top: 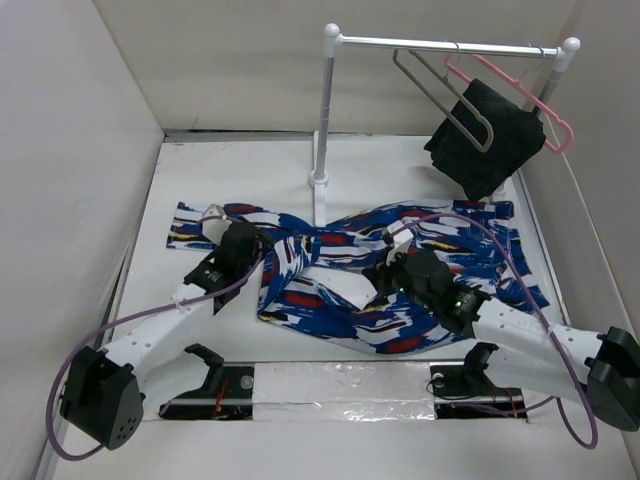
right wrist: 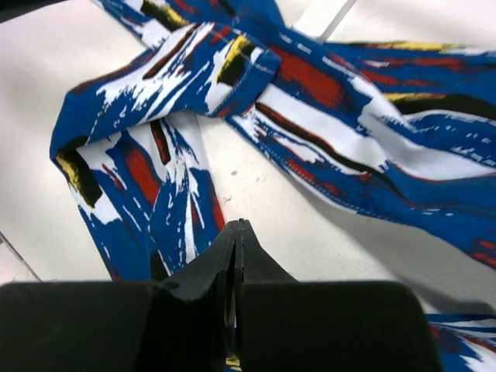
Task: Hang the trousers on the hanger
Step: Flatten out the trousers at the center of the board.
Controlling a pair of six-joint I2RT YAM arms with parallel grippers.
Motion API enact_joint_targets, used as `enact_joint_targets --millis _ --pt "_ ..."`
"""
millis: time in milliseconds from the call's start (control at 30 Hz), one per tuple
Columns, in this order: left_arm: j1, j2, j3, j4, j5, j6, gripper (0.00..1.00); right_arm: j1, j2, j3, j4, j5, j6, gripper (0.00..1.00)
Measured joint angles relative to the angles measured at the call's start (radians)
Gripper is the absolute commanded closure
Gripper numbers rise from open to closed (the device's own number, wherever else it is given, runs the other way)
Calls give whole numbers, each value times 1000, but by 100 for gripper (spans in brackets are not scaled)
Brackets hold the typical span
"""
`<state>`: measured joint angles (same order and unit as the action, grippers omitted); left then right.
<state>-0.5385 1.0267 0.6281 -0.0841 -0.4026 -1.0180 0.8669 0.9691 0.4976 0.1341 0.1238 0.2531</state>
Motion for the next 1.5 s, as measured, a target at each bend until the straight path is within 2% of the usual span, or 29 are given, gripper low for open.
enact_joint_targets --millis 100,333,500,633,867,1100,1133,1233,1300,1333,1367,1500 --pt "32 27 -56 27 12 8 54 15 24 0 0 0 5 91" --pt "60 233 -110 124 106 39 57 47 46 0 0 9 10 85" --pt "-3 189 -167 205 138 29 55 51 71 0 1 20 12 84" --pt "-8 142 -245 241 149 11 53 53 136 7 5 19 13 82" --pt "-8 171 -245 253 122 -6 54 97 222 65 0 25 12 82" --pt "-8 228 -187 262 95 -11 64 123 227 83 4 35 16 84" --pt "-8 228 -185 262 84 -12 70 124 230 83 5 35 16 84" --pt "-8 228 -182 260 59 -12 78 130 241 83 5 38 23 84" --pt "-8 228 -179 258 42 -11 79 135 247 83 5 39 27 84" --pt "-9 229 -175 255 34 -10 91 135 248 83 6 39 30 84" --pt "-10 231 -171 253 27 -9 98 136 249 83 6 38 31 84" --pt "-10 254 -140 235 -2 -5 100 142 249 83 6 41 36 84"
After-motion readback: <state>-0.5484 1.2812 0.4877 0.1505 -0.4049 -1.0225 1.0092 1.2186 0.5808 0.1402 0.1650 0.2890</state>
